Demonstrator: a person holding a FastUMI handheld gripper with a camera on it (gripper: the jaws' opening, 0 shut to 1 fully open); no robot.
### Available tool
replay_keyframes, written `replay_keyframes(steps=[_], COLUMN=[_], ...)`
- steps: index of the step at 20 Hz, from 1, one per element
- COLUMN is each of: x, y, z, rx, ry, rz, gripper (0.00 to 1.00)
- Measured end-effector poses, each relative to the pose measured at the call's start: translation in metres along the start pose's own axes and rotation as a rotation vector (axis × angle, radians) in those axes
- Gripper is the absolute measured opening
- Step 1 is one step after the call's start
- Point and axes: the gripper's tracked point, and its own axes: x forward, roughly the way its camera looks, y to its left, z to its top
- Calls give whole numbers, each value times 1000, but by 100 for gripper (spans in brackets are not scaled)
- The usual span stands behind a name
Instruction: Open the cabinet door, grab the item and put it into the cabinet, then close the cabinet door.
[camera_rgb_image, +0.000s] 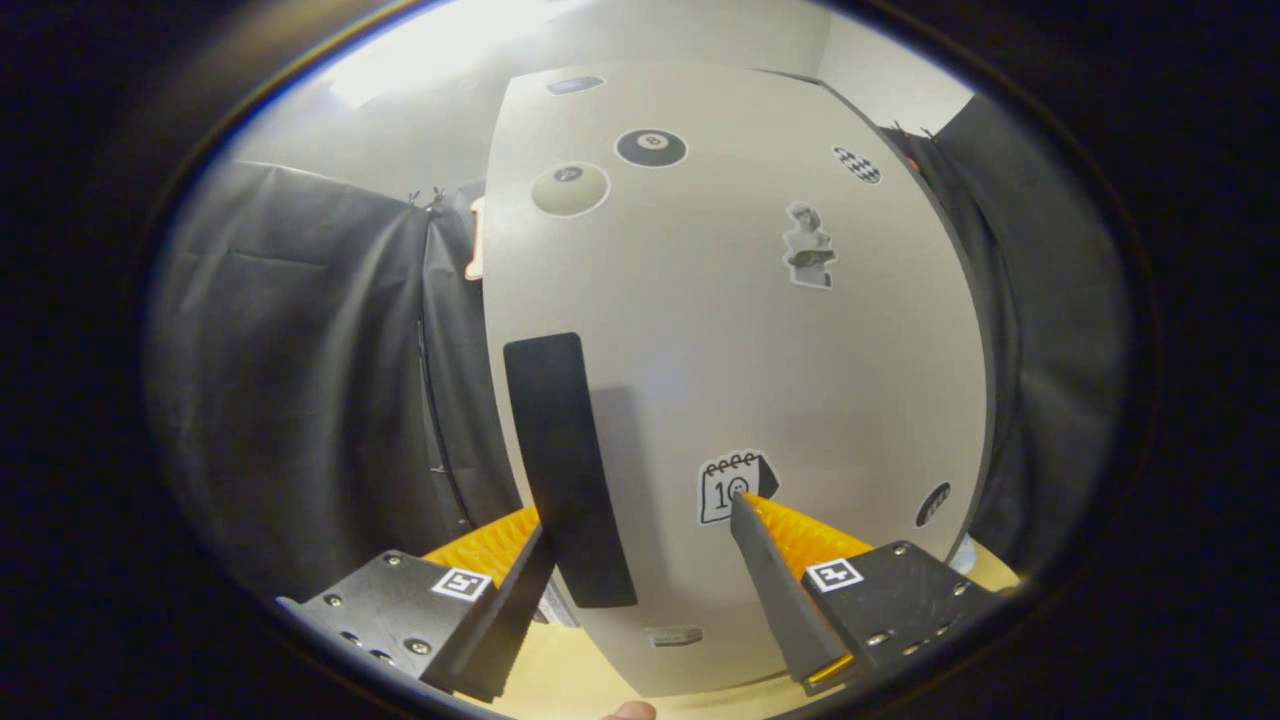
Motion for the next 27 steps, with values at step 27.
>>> replay_keyframes(steps=[27], x=[1], y=[-4], z=[25], rx=[-59], ry=[-74], rz=[-83], gripper=[99])
